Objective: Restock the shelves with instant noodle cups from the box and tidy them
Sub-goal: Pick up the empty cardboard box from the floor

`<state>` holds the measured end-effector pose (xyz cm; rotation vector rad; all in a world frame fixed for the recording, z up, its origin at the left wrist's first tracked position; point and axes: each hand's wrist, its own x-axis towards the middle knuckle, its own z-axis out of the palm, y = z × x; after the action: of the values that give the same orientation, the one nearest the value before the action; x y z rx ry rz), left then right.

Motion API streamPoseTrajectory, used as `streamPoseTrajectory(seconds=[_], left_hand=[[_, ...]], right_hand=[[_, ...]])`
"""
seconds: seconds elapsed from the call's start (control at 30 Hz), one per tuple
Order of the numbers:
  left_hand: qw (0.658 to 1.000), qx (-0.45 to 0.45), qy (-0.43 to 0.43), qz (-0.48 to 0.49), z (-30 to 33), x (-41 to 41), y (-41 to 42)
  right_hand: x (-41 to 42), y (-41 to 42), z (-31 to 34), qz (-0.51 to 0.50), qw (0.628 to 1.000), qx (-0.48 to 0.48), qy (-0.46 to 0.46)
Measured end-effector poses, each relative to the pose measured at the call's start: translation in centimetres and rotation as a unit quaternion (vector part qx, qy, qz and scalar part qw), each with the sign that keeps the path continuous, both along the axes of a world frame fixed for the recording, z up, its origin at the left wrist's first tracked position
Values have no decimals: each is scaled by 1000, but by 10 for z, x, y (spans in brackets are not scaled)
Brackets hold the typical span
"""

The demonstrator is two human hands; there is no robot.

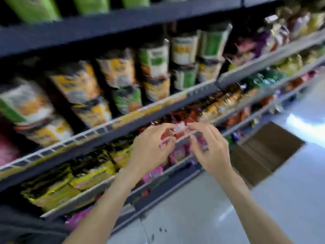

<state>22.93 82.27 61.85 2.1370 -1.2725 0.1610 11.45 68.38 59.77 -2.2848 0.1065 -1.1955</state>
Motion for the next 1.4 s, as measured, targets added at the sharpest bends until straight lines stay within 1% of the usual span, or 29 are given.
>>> streamPoseTrajectory(seconds=[0.07, 0.17, 0.27, 0.33, 0.43, 0.5, 0.53, 0.6, 0.67, 0.77, 0.83, 0.9, 0.97, 1.0, 1.07, 1.17, 1.3, 1.4], left_hand=[[995, 66, 69, -16, -38, -20, -31], [975, 123, 183, -30, -93, -49, -72], [945, 180, 274, -23, -143, -68, -115], [931, 224, 287, -17, -176, -74, -153], [908, 305, 288, -29, -221, -76, -218], [881, 358, 307, -32, -247, -74, -266], [868, 378, 322, -32, -260, -73, -290], [847, 399, 350, -27, -282, -70, -340], [838, 418, 349, -31, -298, -67, -394], [837, 440, 323, -51, -312, -65, -478], [843, 433, 312, -63, -321, -66, -533], [856, 434, 272, -71, -333, -70, -582], [864, 457, 190, -89, -353, -73, -623], [865, 466, 160, -95, -367, -75, -641], [861, 481, 135, -96, -402, -78, -674], [843, 511, 161, -49, -462, -81, -716], [793, 545, 262, 67, -555, -90, -752], [755, 553, 329, 129, -618, -111, -766]], right_hand=[[-42, -25, -38, -48, 997, 34, 51], [-100, -52, -93, -121, 980, 90, 129], [-141, -79, -141, -203, 938, 169, 223], [-160, -104, -169, -259, 886, 217, 317], [-175, -151, -199, -295, 789, 261, 471], [-181, -188, -215, -303, 735, 299, 528], [-183, -208, -223, -308, 715, 317, 541], [-185, -247, -237, -319, 690, 342, 552], [-184, -292, -248, -332, 681, 355, 548], [-178, -366, -263, -355, 683, 362, 525], [-173, -419, -276, -372, 689, 368, 501], [-169, -474, -293, -384, 693, 373, 484], [-167, -526, -317, -391, 695, 385, 465], [-168, -551, -332, -389, 696, 392, 458], [-171, -597, -370, -383, 696, 411, 447], [-179, -656, -439, -371, 683, 452, 438], [-190, -717, -536, -380, 649, 511, 417], [-195, -753, -600, -416, 616, 518, 423]])
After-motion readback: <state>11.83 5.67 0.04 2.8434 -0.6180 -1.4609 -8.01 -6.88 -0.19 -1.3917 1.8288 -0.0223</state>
